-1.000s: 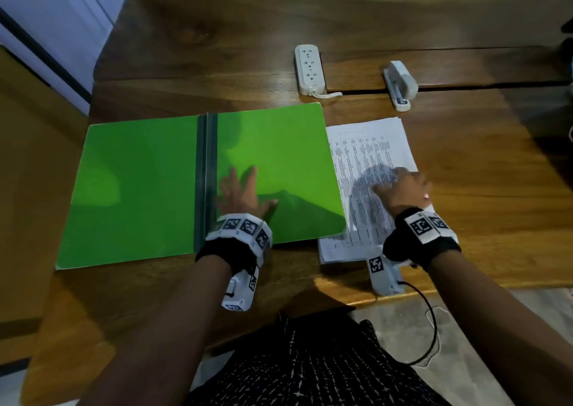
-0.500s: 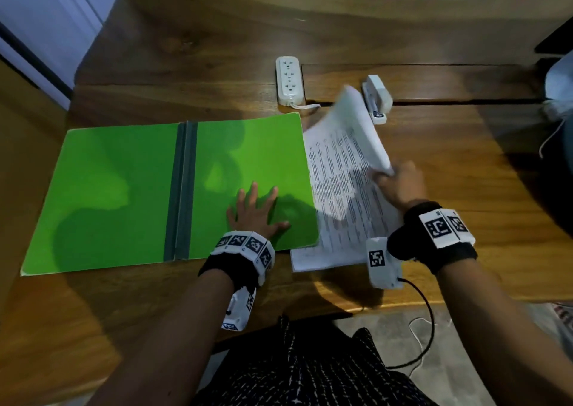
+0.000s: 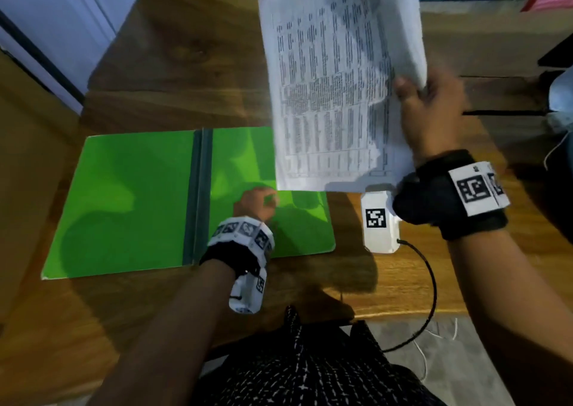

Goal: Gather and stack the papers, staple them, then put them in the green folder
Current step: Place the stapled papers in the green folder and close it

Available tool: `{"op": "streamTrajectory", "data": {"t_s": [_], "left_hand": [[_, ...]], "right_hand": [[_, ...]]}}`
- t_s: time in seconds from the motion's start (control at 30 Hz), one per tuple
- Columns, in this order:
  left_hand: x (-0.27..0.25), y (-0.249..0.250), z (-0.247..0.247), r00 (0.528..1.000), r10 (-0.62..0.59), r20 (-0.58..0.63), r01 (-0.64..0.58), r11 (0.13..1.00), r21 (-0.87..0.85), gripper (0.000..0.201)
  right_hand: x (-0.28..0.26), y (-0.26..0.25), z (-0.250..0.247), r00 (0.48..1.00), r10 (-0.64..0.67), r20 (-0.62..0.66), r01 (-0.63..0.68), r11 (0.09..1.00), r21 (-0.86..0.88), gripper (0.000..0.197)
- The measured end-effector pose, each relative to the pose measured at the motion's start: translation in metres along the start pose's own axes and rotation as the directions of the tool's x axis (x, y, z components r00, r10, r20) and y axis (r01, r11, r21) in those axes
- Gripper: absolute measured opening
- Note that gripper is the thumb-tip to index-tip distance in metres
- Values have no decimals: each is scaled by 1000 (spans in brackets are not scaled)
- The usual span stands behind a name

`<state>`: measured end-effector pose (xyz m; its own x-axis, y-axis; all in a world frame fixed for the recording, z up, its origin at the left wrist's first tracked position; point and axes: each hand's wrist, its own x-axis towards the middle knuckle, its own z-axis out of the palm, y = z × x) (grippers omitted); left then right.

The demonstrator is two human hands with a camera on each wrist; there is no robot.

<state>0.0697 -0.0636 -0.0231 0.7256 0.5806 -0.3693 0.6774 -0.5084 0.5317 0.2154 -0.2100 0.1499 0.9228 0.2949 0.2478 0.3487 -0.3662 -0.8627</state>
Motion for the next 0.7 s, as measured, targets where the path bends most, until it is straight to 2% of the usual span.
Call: {"op": "streamTrajectory", "data": {"t_s": [0.03,0.1,0.17,0.23,0.33,0.47,0.6,0.7], "left_hand": [[4,-9,-13,995,-57,-80,55,998,-34,33],[10,-37,-39,956,-165,-241,147,985,-90,31],[11,-71,-59,929,-225,-295,223,974,-40,31],[7,-99,-68,924,-290,-248,309,950,41,39],[-2,-123,-70,897,-389,-210,398,917,3,60],[-5,-142,-78,906,-395,-156,400,916,7,79],[-4,-149,-88,928,-351,-121,359,932,51,84],[-2,-149,-88,934,-338,-115,345,937,53,85]], "right_hand": [[-1,12,11,995,98,38,-101,991,86,35],[-6,36,34,965,225,131,-245,957,158,38],[-16,59,59,922,329,203,-362,920,153,26],[-31,75,85,870,431,241,-471,871,143,14],[-54,92,116,793,524,311,-578,809,111,28],[-70,103,140,702,617,356,-674,737,51,33],[-69,104,149,706,612,356,-666,745,39,36],[-68,103,152,681,628,376,-684,729,22,37]]}}
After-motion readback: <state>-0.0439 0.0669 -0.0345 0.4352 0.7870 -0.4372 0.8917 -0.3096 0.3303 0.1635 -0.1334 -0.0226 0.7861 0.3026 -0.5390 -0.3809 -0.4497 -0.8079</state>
